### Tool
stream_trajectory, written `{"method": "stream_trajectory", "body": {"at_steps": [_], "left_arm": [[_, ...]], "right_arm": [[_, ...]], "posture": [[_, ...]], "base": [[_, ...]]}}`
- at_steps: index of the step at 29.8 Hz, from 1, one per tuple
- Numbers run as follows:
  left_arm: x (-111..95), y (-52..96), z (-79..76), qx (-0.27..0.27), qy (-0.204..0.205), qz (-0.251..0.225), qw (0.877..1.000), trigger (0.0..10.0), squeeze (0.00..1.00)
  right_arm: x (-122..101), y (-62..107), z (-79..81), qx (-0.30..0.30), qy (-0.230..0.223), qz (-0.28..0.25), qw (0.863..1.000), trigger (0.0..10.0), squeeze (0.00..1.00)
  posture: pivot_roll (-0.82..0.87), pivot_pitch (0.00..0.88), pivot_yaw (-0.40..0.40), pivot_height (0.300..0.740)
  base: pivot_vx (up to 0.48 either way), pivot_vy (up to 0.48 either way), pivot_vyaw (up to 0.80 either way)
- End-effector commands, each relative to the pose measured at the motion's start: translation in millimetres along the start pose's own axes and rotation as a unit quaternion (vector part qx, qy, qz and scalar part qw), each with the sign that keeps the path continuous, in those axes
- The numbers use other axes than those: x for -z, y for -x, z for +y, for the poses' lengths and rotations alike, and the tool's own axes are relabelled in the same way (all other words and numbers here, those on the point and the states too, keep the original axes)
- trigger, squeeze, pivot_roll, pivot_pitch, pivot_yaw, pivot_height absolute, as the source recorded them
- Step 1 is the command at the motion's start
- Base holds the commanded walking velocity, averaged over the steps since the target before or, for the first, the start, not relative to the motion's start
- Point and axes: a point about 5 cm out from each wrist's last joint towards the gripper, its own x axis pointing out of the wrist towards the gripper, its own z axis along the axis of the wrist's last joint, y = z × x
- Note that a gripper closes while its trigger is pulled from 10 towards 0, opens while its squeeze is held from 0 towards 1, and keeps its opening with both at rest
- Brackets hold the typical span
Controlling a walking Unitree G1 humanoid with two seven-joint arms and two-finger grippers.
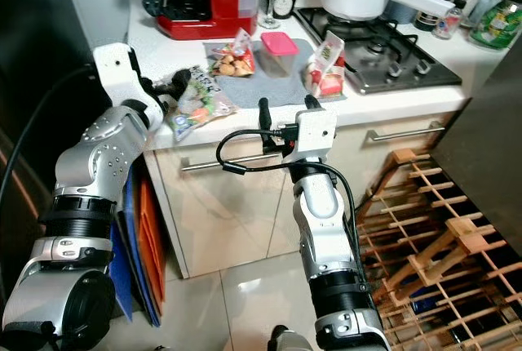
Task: Restocking fridge
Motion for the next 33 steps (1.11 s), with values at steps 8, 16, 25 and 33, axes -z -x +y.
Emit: {"method": "stream_trajectory", "body": {"at_steps": [8, 16, 25, 33], "left_arm": [[-13, 5.4, 19.3, -0.089, -0.064, -0.030, 0.994, 10.0, 0.00], [-11, 9.6, 19.5, -0.086, -0.060, -0.017, 0.994, 10.0, 0.00], [11, 13.7, 19.5, -0.077, -0.023, 0.050, 0.996, 10.0, 0.00], [36, 9.1, 6.5, -0.048, 0.006, 0.112, 0.992, 10.0, 0.00]], "right_arm": [[-1, 2.9, -1.3, 0.007, -0.006, 0.004, 1.000, 10.0, 0.00], [0, 2.3, -1.2, 0.006, -0.007, 0.007, 1.000, 10.0, 0.00], [1, 2.1, -0.3, 0.002, -0.008, 0.009, 1.000, 10.0, 0.00], [0, 0.7, -0.5, 0.000, -0.008, 0.007, 1.000, 10.0, 0.00]], "posture": [[-0.10, 0.000, 0.011, 0.740], [-0.09, 0.000, 0.010, 0.740], [-0.09, 0.000, 0.005, 0.740], [-0.09, 0.000, 0.009, 0.740]], "base": [[0.000, 0.000, 0.00], [0.000, 0.000, 0.00], [0.000, 0.000, 0.00], [0.000, 0.000, 0.00]]}}
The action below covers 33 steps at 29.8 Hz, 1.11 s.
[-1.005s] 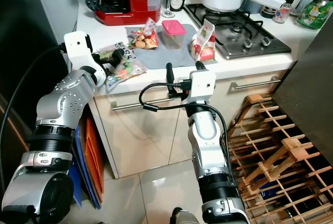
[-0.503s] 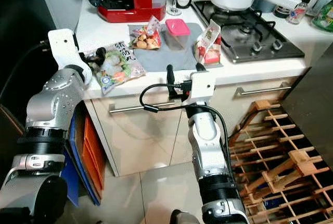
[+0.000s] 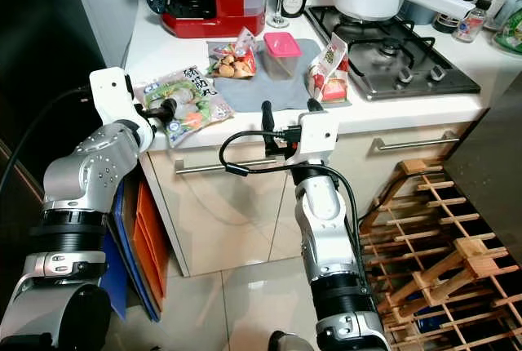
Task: Restocking fridge
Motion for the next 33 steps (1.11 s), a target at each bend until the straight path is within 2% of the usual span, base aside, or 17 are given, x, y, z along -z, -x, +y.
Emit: {"method": "stream_trajectory", "body": {"at_steps": [1, 4, 7, 9, 10, 11, 12, 13, 18, 21, 22, 24, 25, 26, 27, 32, 33], "left_arm": [[20, -5.0, -11.1, 0.030, 0.015, 0.055, 0.998, 10.0, 0.00], [22, -8.6, -20.9, 0.056, 0.028, 0.066, 0.996, 10.0, 0.00], [21, -14.2, -36.6, 0.107, 0.032, 0.070, 0.991, 10.0, 0.00], [23, -15.7, -38.8, 0.118, 0.024, 0.077, 0.990, 10.0, 0.00], [40, -19.2, -32.9, 0.111, -0.025, 0.107, 0.988, 2.8, 0.00], [40, -19.2, -32.9, 0.111, -0.025, 0.107, 0.988, 2.8, 0.00], [46, -20.2, -29.2, 0.103, -0.044, 0.118, 0.987, 2.8, 0.00], [51, -20.6, -28.5, 0.108, -0.041, 0.126, 0.985, 0.0, 0.00], [71, -21.7, -25.7, 0.112, -0.004, 0.159, 0.981, 0.0, 0.00], [87, -20.8, -21.6, 0.113, 0.032, 0.175, 0.978, 0.0, 0.00], [89, -21.0, -22.1, 0.119, 0.065, 0.171, 0.976, 0.0, 0.00], [89, -21.5, -22.7, 0.121, 0.093, 0.166, 0.974, 0.0, 0.00], [86, -22.0, -25.3, 0.130, 0.133, 0.157, 0.970, 0.0, 0.00], [86, -22.0, -25.3, 0.130, 0.133, 0.157, 0.970, 0.0, 0.00], [83, -22.7, -29.7, 0.145, 0.184, 0.147, 0.961, 0.0, 0.00], [85, -22.9, -34.1, 0.156, 0.198, 0.150, 0.956, 0.0, 0.00], [86, -22.2, -38.6, 0.173, 0.196, 0.147, 0.954, 0.0, 0.00]], "right_arm": [[-3, -0.9, -0.9, 0.001, -0.005, -0.003, 1.000, 10.0, 0.00], [-3, -0.3, -0.2, 0.001, -0.005, -0.004, 1.000, 10.0, 0.00], [-3, 0.7, 0.4, 0.003, -0.006, -0.005, 1.000, 10.0, 0.00], [-3, 1.2, 0.1, 0.005, -0.006, -0.005, 1.000, 10.0, 0.00], [-2, 2.9, -0.9, 0.010, -0.007, -0.004, 1.000, 10.0, 0.00], [-2, 2.9, -0.9, 0.010, -0.007, -0.004, 1.000, 10.0, 0.00], [-2, 3.5, -1.4, 0.011, -0.007, -0.004, 1.000, 10.0, 0.00], [-2, 4.1, -1.7, 0.012, -0.007, -0.003, 1.000, 10.0, 0.00], [0, 6.2, -1.6, 0.014, -0.008, 0.001, 1.000, 10.0, 0.00], [-1, 6.0, -1.7, 0.015, -0.009, 0.001, 1.000, 10.0, 0.00], [-1, 5.8, -2.1, 0.015, -0.010, 0.001, 1.000, 10.0, 0.00], [-1, 5.7, -2.2, 0.015, -0.010, 0.002, 1.000, 10.0, 0.00], [-1, 5.6, -2.4, 0.015, -0.010, 0.002, 1.000, 10.0, 0.00], [-1, 5.6, -2.4, 0.015, -0.010, 0.002, 1.000, 10.0, 0.00], [0, 5.3, -1.9, 0.015, -0.014, 0.005, 1.000, 10.0, 0.00], [1, 5.0, 0.1, 0.014, -0.017, 0.008, 1.000, 10.0, 0.00], [1, 4.8, 0.2, 0.014, -0.018, 0.008, 1.000, 10.0, 0.00]], "posture": [[-0.09, 0.000, 0.011, 0.740], [-0.10, 0.000, 0.014, 0.740], [-0.11, 0.000, 0.024, 0.740], [-0.11, 0.000, 0.026, 0.740], [-0.11, 0.000, 0.031, 0.740], [-0.11, 0.000, 0.031, 0.740], [-0.11, 0.000, 0.031, 0.740], [-0.12, 0.000, 0.032, 0.740], [-0.12, 0.000, 0.033, 0.740], [-0.12, 0.000, 0.031, 0.740], [-0.12, 0.000, 0.030, 0.740], [-0.12, 0.000, 0.030, 0.740], [-0.11, 0.000, 0.028, 0.740], [-0.11, 0.000, 0.028, 0.740], [-0.11, 0.000, 0.028, 0.740], [-0.11, 0.000, 0.028, 0.740], [-0.12, 0.000, 0.028, 0.740]], "base": [[0.000, 0.000, 0.00], [0.000, 0.000, 0.00], [0.000, 0.000, 0.00], [0.000, 0.000, 0.00], [0.000, 0.000, 0.00], [0.000, 0.000, 0.00], [0.000, 0.000, 0.00], [0.000, 0.000, 0.00], [0.000, 0.000, 0.00], [0.000, 0.000, 0.00], [0.000, 0.000, 0.00], [0.000, 0.000, 0.00], [0.000, 0.000, 0.00], [0.000, 0.000, 0.00], [0.000, 0.000, 0.00], [0.000, 0.000, 0.00], [0.000, 0.000, 0.00]]}}
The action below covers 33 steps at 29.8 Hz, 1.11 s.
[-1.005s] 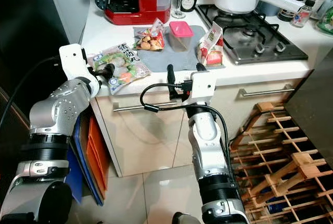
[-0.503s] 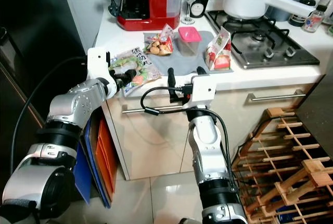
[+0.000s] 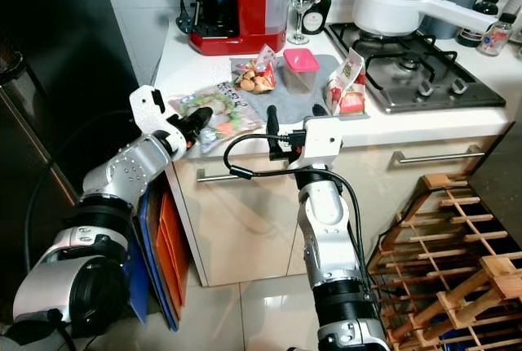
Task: Restocking fridge
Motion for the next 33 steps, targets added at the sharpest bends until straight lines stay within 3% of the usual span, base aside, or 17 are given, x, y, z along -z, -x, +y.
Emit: {"method": "stream_trajectory", "body": {"at_steps": [1, 6, 10, 14, 19, 26, 33], "left_arm": [[45, 0.5, 10.1, -0.019, 0.025, 0.088, 0.996, 0.0, 0.00], [42, -0.1, 6.7, 0.004, 0.019, 0.078, 0.997, 0.0, 0.00], [27, 2.2, 4.5, 0.022, 0.009, 0.056, 0.998, 0.0, 0.00], [10, 12.7, 12.5, 0.022, -0.012, 0.038, 0.999, 0.0, 0.00], [5, 19.7, 14.3, 0.029, -0.024, 0.030, 0.999, 0.0, 0.00], [-20, 32.7, -7.4, 0.076, -0.057, -0.031, 0.995, 0.0, 0.00], [-45, 40.3, -37.9, 0.133, -0.110, -0.097, 0.980, 0.0, 0.00]], "right_arm": [[-3, -1.2, -0.1, 0.001, -0.008, -0.002, 1.000, 10.0, 0.00], [-2, 0.1, -2.7, 0.004, -0.010, 0.002, 1.000, 10.0, 0.00], [-3, 0.2, -4.1, 0.006, -0.010, 0.002, 1.000, 10.0, 0.00], [-3, -0.1, -5.2, 0.007, -0.010, 0.002, 1.000, 10.0, 0.00], [-3, -0.5, -5.8, 0.007, -0.010, 0.003, 1.000, 10.0, 0.00], [-3, -3.9, -3.5, 0.002, -0.013, 0.003, 1.000, 10.0, 0.00], [-3, -6.0, -5.4, 0.000, -0.012, 0.002, 1.000, 10.0, 0.00]], "posture": [[-0.12, 0.000, 0.028, 0.740], [-0.12, 0.000, 0.025, 0.740], [-0.12, 0.000, 0.025, 0.740], [-0.12, 0.000, 0.023, 0.740], [-0.11, 0.000, 0.018, 0.740], [-0.10, 0.000, 0.008, 0.740], [-0.10, 0.000, 0.003, 0.740]], "base": [[0.000, 0.000, 0.00], [0.000, 0.000, 0.00], [0.000, 0.000, 0.00], [0.000, 0.000, 0.00], [0.000, 0.000, 0.00], [0.000, 0.000, 0.00], [0.000, 0.000, 0.00]]}}
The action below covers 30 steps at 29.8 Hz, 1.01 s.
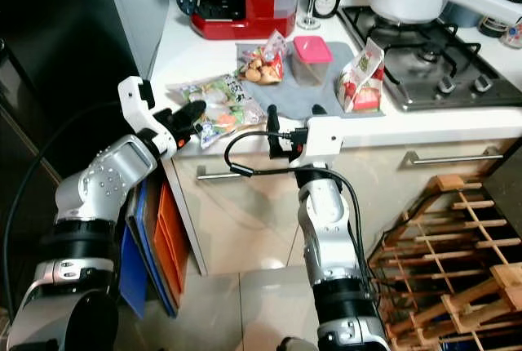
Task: Restocking fridge
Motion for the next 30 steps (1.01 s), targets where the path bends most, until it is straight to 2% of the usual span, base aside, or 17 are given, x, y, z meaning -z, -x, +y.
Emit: {"method": "stream_trajectory", "body": {"at_steps": [1, 3, 4, 5, 6, 7, 8, 10, 13, 18, 19, 22, 24, 26, 28, 30], "left_arm": [[-16, -2.0, -13.5, 0.029, -0.025, -0.032, 0.999, 0.0, 0.00], [-23, -3.5, -22.1, 0.044, -0.026, -0.047, 0.998, 0.0, 0.00], [-29, -4.8, -30.3, 0.055, -0.053, -0.059, 0.995, 0.0, 0.00], [-29, -4.8, -30.3, 0.055, -0.053, -0.059, 0.995, 0.0, 0.00], [-47, -6.1, -47.4, 0.069, -0.132, -0.101, 0.984, 0.0, 0.00], [-54, -5.8, -52.2, 0.071, -0.152, -0.119, 0.979, 0.0, 0.00], [-54, -5.8, -52.2, 0.071, -0.152, -0.119, 0.979, 0.0, 0.00], [-63, -3.4, -55.8, 0.066, -0.183, -0.147, 0.970, 0.0, 0.00], [-64, -2.1, -54.9, 0.056, -0.212, -0.156, 0.963, 0.0, 0.00], [-61, -2.4, -57.9, 0.059, -0.226, -0.159, 0.959, 0.0, 0.00], [-62, -2.4, -58.9, 0.067, -0.241, -0.160, 0.955, 0.0, 0.00], [-63, -2.3, -59.1, 0.073, -0.248, -0.159, 0.953, 0.0, 0.00], [-73, 1.9, -52.4, 0.101, -0.274, -0.153, 0.944, 0.0, 0.00], [-83, 7.2, -43.8, 0.126, -0.299, -0.140, 0.935, 0.0, 0.00], [-86, 8.9, -41.2, 0.134, -0.307, -0.136, 0.932, 0.0, 0.00], [-97, 14.6, -33.6, 0.156, -0.331, -0.129, 0.922, 0.0, 0.00]], "right_arm": [[-3, -4.0, 0.1, -0.002, -0.003, -0.004, 1.000, 10.0, 0.00], [-3, -3.9, -0.2, -0.002, -0.003, -0.004, 1.000, 10.0, 0.00], [-3, -3.9, -0.5, -0.002, -0.002, -0.003, 1.000, 10.0, 0.00], [-3, -3.9, -0.5, -0.002, -0.002, -0.003, 1.000, 10.0, 0.00], [-4, -4.2, -0.8, -0.002, -0.001, -0.005, 1.000, 10.0, 0.00], [-5, -4.6, -1.2, -0.002, 0.001, -0.009, 1.000, 10.0, 0.00], [-5, -4.6, -1.2, -0.002, 0.001, -0.009, 1.000, 10.0, 0.00], [-12, -6.2, -2.4, 0.003, 0.012, -0.027, 1.000, 10.0, 0.00], [-24, -8.7, -2.4, 0.001, 0.030, -0.057, 0.998, 10.0, 0.00], [-25, -9.6, -3.9, 0.006, 0.030, -0.057, 0.998, 10.0, 0.00], [-25, -10.3, -3.5, 0.004, 0.018, -0.054, 0.998, 10.0, 0.00], [-25, -11.0, -3.0, 0.002, 0.007, -0.051, 0.999, 10.0, 0.00], [-26, -19.0, -8.3, -0.007, -0.088, -0.018, 0.996, 10.0, 0.00], [-36, -27.7, -17.0, -0.033, -0.152, -0.003, 0.988, 10.0, 0.00], [-41, -30.4, -19.7, -0.047, -0.167, -0.001, 0.985, 10.0, 0.00], [-50, -35.8, -29.6, -0.101, -0.198, 0.023, 0.975, 10.0, 0.00]], "posture": [[-0.10, 0.000, 0.003, 0.740], [-0.10, 0.000, 0.003, 0.740], [-0.10, 0.000, 0.001, 0.740], [-0.10, 0.000, 0.001, 0.740], [-0.10, 0.000, 0.000, 0.740], [-0.11, 0.000, 0.001, 0.740], [-0.11, 0.000, 0.001, 0.740], [-0.11, 0.000, 0.001, 0.740], [-0.11, 0.000, 0.000, 0.740], [-0.11, 0.000, -0.001, 0.740], [-0.11, 0.000, -0.003, 0.740], [-0.11, 0.000, -0.004, 0.740], [-0.10, 0.000, -0.003, 0.740], [-0.10, 0.000, 0.000, 0.740], [-0.10, 0.000, 0.001, 0.740], [-0.11, 0.000, 0.001, 0.740]], "base": [[0.000, 0.000, 0.00], [0.000, 0.000, 0.00], [0.000, 0.000, 0.00], [0.000, 0.000, 0.00], [0.000, 0.000, 0.00], [0.000, 0.000, 0.00], [0.000, 0.000, 0.00], [0.000, 0.000, 0.00], [0.000, 0.000, 0.00], [0.000, 0.000, 0.00], [0.000, 0.000, 0.00], [0.000, 0.000, 0.00], [0.000, 0.000, 0.00], [0.000, 0.000, 0.00], [0.000, 0.000, 0.00], [0.000, 0.000, 0.00]]}}
